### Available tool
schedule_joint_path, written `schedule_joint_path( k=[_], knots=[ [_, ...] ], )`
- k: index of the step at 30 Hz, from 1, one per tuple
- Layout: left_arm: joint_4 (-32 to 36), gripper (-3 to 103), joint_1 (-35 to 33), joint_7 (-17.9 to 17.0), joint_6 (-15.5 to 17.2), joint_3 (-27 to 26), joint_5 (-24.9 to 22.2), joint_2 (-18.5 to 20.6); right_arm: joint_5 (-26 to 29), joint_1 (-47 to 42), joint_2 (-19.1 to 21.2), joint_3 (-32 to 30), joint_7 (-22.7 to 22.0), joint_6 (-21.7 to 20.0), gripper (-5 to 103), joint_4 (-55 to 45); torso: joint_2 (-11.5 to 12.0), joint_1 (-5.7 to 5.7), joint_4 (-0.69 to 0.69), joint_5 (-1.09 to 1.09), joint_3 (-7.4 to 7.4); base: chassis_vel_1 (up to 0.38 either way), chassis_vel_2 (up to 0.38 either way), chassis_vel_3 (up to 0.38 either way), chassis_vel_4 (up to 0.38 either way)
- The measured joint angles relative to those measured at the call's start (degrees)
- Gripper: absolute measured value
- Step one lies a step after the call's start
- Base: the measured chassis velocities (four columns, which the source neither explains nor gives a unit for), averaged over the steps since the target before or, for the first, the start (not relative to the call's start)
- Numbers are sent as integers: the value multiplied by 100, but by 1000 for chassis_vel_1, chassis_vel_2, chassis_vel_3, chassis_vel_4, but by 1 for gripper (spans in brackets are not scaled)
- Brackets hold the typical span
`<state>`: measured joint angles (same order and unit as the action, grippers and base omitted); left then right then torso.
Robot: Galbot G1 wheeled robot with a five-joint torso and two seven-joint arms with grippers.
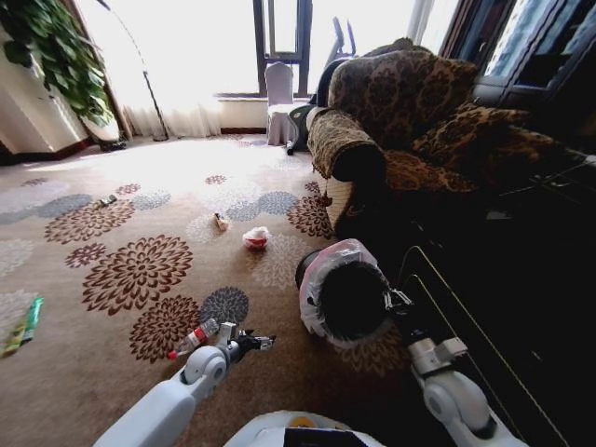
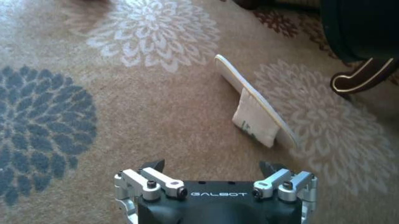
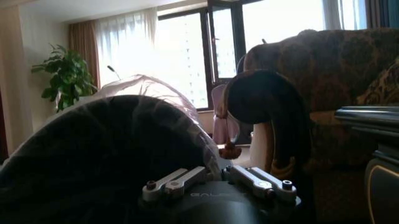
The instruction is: Pick up the trash from the ground and place it into the trash bin.
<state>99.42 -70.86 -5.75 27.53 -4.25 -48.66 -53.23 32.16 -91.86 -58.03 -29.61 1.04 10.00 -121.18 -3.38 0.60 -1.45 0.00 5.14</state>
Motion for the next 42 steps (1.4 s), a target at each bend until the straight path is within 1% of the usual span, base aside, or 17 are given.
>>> schedule_joint_path(
  k=[5, 8, 12, 15, 17, 20, 22, 25, 26, 28, 31, 35, 36, 38, 40, 41, 42],
  knots=[
    [-143, 99, 122, 24, 4, -13, -56, -48, -95, -18, -6, 93, 3, 0, 0, -22, 0, 0, -5, 1, 0, 0, 0, 0, 0],
    [-216, 99, 209, 64, 5, 21, -65, -51, -141, -33, -26, 108, 1, 0, 0, -23, 0, 0, -3, 1, 0, 0, 0, 0, 0],
    [-434, 99, 452, 222, 15, 122, -181, -107, -140, 21, -19, 132, 1, 2, 0, 16, 0, 0, -4, 2, 0, 0, 0, 0, 0],
    [-770, 99, 933, 350, 73, 337, -426, -288, -126, -6, 11, 112, 2, 3, 0, 11, 0, 0, -4, 0, 0, 0, 0, 0, 0],
    [-805, 99, 982, 358, 73, 364, -435, -306, -126, -17, 11, 105, 2, 3, 0, 6, 0, 0, -3, 1, 0, 0, 0, 0, 0],
    [-1297, 99, 1545, 418, 98, 631, -553, -647, -128, -116, -9, 36, 0, 3, 0, -57, 0, 0, -3, 1, 0, 0, 0, 0, 0],
    [-1384, 99, 1628, 420, 109, 667, -585, -724, -130, -135, -19, 26, 1, 2, 0, -63, 0, 0, -4, 1, 0, 0, 0, 0, 0],
    [-2030, 99, 2077, 396, 144, 896, -658, -1211, -157, -247, -46, -28, 0, -2, 0, -127, 0, 0, -2, 0, 1, 0, 0, 0, 0],
    [-2030, 99, 2077, 396, 144, 896, -658, -1211, -157, -247, -46, -28, 0, -2, 0, -127, 0, 0, -2, 0, 1, 0, 0, 0, 0],
    [-2434, 99, 2309, 371, 134, 1030, -647, -1482, -157, -273, -47, -58, 1, -8, 0, -179, 0, 0, -2, 1, 0, 0, 0, 0, 0],
    [-2709, 99, 2458, 361, 103, 1111, -601, -1636, -156, -272, -46, -73, 0, -9, 0, -197, 0, 0, -3, 1, 1, 0, 0, 0, 0],
    [-3604, 99, 2933, 423, -84, 1293, -390, -2060, -170, -262, -59, -48, 0, -15, 0, -200, 0, 0, -3, 2, 1, 0, 0, 0, 0],
    [-3604, 99, 2933, 423, -84, 1293, -390, -2060, -170, -262, -59, -48, 0, -15, 0, -200, 0, 0, -3, 2, 1, 0, 0, 0, 0],
    [-4167, 99, 3217, 467, -200, 1370, -282, -2277, -190, -244, -78, -19, 1, -22, 0, -196, 0, 0, -3, 2, 1, 0, 0, 0, 0],
    [-4323, 99, 3289, 488, -239, 1384, -265, -2337, -195, -241, -82, -19, 1, -25, 0, -194, 0, 0, -4, 2, 1, 0, 0, 0, 0],
    [-4436, 102, 3344, 507, -259, 1393, -259, -2381, -197, -242, -82, -19, 1, -26, 0, -192, 0, 1, -4, 1, 1, 0, 0, 0, 0],
    [-4592, 98, 3424, 530, -286, 1404, -253, -2441, -198, -255, -77, -27, 1, -30, 0, -187, 0, 0, -4, 1, 1, 0, 0, 0, 0]
  ],
)
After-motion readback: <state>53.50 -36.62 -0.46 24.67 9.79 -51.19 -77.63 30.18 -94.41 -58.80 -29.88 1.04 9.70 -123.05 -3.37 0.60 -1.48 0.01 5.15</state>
